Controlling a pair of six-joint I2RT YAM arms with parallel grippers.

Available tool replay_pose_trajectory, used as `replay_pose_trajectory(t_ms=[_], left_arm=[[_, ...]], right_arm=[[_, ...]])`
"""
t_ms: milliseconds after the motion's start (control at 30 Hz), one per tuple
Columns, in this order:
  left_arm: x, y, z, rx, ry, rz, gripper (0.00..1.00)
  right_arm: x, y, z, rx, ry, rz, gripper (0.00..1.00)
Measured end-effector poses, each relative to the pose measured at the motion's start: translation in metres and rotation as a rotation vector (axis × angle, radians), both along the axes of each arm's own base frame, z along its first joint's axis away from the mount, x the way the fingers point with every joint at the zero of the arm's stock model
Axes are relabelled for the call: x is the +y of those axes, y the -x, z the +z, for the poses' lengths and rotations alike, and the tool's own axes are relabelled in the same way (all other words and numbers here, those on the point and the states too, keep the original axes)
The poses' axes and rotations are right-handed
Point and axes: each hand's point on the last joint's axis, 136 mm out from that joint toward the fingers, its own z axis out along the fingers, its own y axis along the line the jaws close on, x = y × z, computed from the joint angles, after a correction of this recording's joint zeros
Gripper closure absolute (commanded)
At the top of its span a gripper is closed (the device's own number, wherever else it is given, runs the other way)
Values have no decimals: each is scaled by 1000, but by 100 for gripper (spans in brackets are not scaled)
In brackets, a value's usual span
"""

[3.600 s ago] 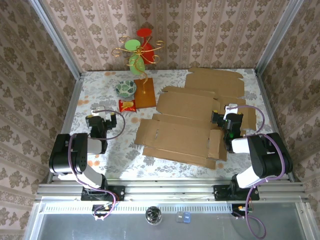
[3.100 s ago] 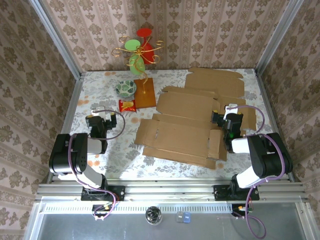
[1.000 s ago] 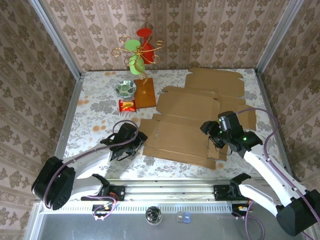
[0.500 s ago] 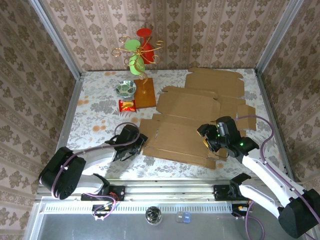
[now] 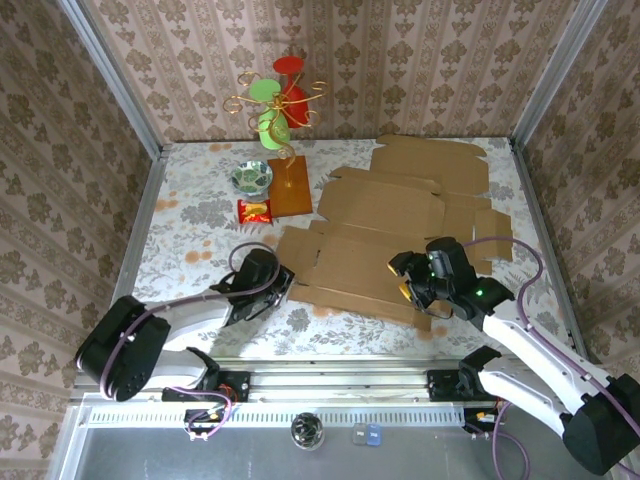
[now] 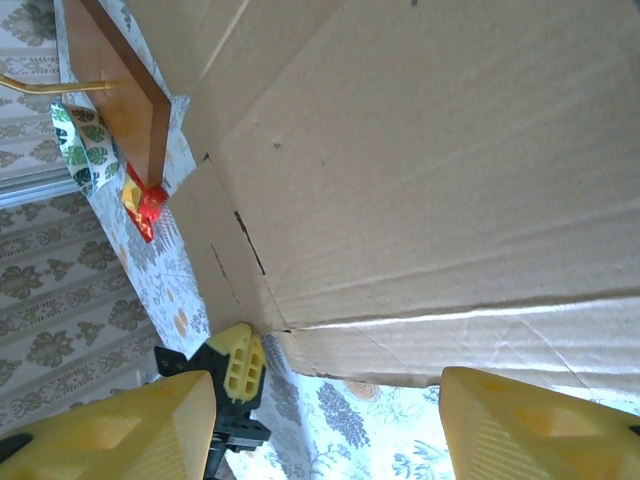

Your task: Fold the paper box

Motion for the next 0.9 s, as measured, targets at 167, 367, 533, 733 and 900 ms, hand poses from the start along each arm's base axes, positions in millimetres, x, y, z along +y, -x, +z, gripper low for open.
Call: replay_pose_trajectory(t_ms=[167,367,533,733,900], left_arm=[[-9,-11,39,-65,65,25,100],[-20,-27,78,-109,147,58,100],[-27,-35,100,-133,193,69,100],[-32,-38,113,-141,223,63,100],[-34,-36,114,-127,234,56,100]], right_arm=[[15,11,-4,48,-60,-45,27],[34,30,-7,109,-136,-118,18],[44,31,1,103,-202,-185,18],[51,13,-7,85,-221,-257,25],[51,-5,2,6,-243,-309,36]])
